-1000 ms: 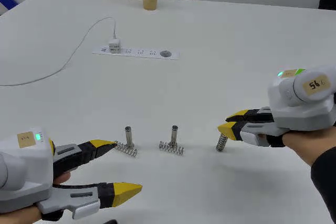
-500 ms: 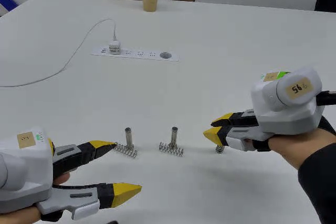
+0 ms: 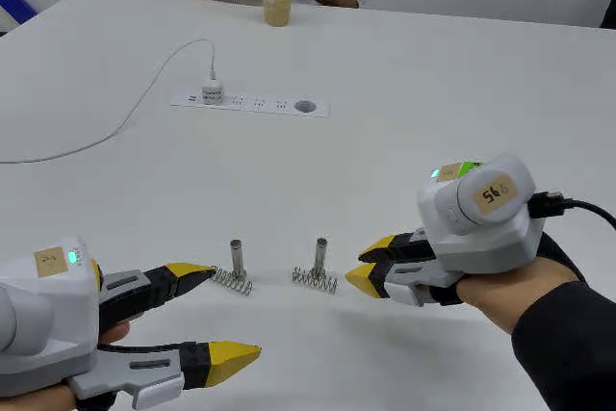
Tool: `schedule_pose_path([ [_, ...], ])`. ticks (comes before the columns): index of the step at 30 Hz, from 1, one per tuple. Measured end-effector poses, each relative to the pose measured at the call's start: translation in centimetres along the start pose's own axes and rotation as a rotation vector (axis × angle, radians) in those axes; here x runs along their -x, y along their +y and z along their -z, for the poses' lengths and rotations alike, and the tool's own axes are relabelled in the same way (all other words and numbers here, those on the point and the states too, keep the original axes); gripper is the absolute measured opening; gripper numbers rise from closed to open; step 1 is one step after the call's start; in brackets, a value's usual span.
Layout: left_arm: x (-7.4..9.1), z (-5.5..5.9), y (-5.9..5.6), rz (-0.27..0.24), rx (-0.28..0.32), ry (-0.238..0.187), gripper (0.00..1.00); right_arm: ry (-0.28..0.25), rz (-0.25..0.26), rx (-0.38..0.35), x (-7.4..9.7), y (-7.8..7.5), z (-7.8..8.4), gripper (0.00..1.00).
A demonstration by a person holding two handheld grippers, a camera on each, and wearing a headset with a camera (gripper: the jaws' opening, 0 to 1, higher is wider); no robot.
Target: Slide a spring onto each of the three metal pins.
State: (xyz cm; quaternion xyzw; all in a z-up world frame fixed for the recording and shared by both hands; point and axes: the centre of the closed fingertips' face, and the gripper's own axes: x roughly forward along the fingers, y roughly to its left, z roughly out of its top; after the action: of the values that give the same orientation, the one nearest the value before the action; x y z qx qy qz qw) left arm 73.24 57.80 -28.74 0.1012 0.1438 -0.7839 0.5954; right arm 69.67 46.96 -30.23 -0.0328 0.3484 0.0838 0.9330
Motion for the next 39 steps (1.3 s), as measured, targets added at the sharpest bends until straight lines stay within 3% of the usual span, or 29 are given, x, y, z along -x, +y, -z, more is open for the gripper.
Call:
schedule_pose_path([
  [23, -0.4, 0.3, -0.4, 0.014, 0.0, 0.009, 0.62, 0.051, -0.058, 0.035, -3.4, 0.5, 1.2, 0.16],
  [39, -0.7, 0.5, -0.6, 0.019, 0.006, 0.017, 0.61, 0.076, -0.074, 0.05, -4.3, 0.4, 2.1, 0.15],
])
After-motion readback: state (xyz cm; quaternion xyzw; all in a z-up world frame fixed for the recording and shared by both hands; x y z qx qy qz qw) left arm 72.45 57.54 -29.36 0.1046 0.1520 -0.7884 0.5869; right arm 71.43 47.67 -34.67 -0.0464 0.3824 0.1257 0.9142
